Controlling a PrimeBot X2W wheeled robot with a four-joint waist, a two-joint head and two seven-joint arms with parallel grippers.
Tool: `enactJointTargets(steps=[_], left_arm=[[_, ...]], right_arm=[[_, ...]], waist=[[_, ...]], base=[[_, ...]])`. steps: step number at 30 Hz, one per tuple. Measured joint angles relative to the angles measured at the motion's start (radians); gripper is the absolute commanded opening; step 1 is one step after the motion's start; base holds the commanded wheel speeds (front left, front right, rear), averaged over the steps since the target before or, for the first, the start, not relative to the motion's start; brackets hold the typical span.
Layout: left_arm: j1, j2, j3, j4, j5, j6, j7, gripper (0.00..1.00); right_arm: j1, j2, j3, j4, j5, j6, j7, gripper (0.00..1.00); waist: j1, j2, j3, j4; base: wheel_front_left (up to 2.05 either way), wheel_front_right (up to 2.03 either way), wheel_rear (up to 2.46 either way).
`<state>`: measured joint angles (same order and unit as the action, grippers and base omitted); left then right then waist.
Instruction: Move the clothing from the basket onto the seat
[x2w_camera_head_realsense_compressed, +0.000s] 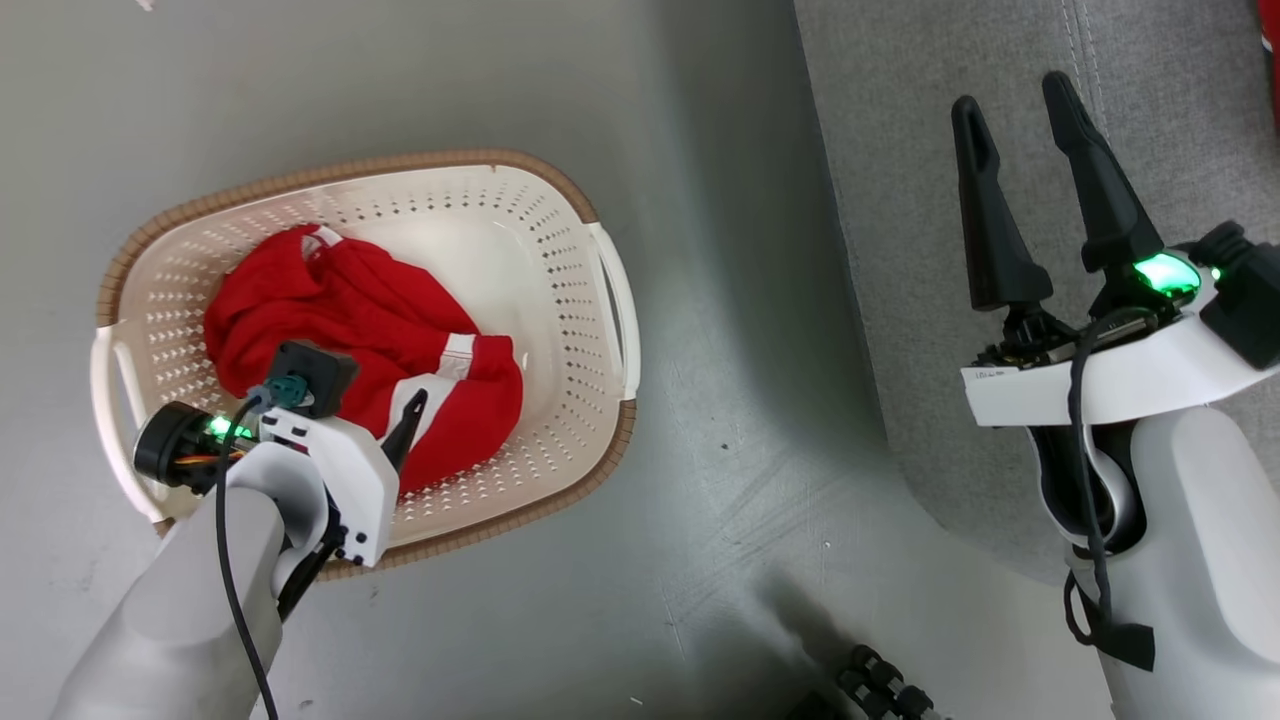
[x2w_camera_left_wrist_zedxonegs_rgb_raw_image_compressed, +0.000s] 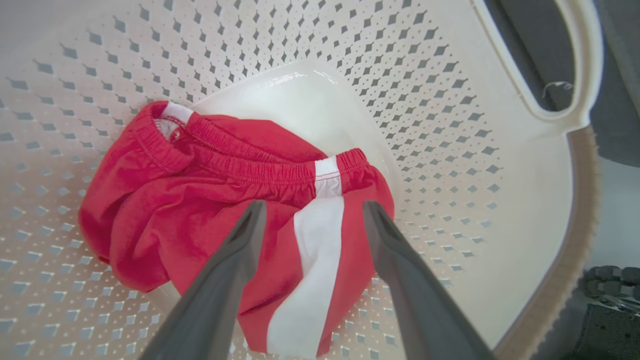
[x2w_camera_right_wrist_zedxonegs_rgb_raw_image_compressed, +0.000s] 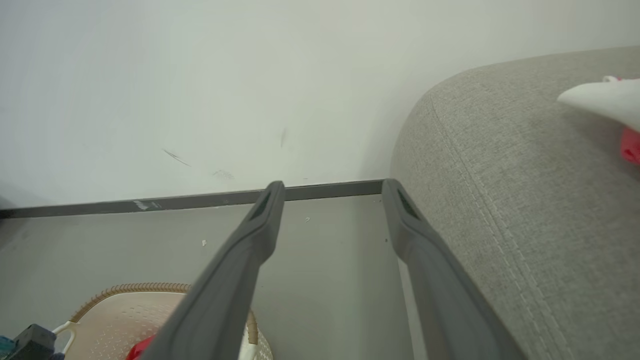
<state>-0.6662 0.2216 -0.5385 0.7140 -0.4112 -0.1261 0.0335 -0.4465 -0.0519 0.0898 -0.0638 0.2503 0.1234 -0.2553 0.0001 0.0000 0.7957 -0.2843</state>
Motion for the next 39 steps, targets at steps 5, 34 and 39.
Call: enactJointTargets(steps=[5, 34, 39], left_arm=[[-0.029, 0.001, 0.007, 0.051, -0.007, 0.000, 0.040, 1.00], [-0.148, 0.088, -0.041, 0.235, 0.021, -0.001, 0.187, 1.00], [-0.169, 0.094, -0.052, 0.244, 0.025, -0.001, 0.208, 1.00]], right_arm=[[-0.016, 0.003, 0.014, -0.003, 0.004, 0.000, 0.000, 1.00], [-0.082, 0.008, 0.052, -0.031, 0.111, 0.000, 0.000, 1.00], [-0.095, 0.008, 0.057, -0.031, 0.121, 0.000, 0.000, 1.00]], waist=[[0.0000, 0.0000, 0.025, -0.023], [0.0000, 0.0000, 0.163, -0.137], [0.0000, 0.0000, 0.177, -0.145]], base=[[0.00, 0.00, 0.00], [0.00, 0.00, 0.00], [0.00, 0.00, 0.00]])
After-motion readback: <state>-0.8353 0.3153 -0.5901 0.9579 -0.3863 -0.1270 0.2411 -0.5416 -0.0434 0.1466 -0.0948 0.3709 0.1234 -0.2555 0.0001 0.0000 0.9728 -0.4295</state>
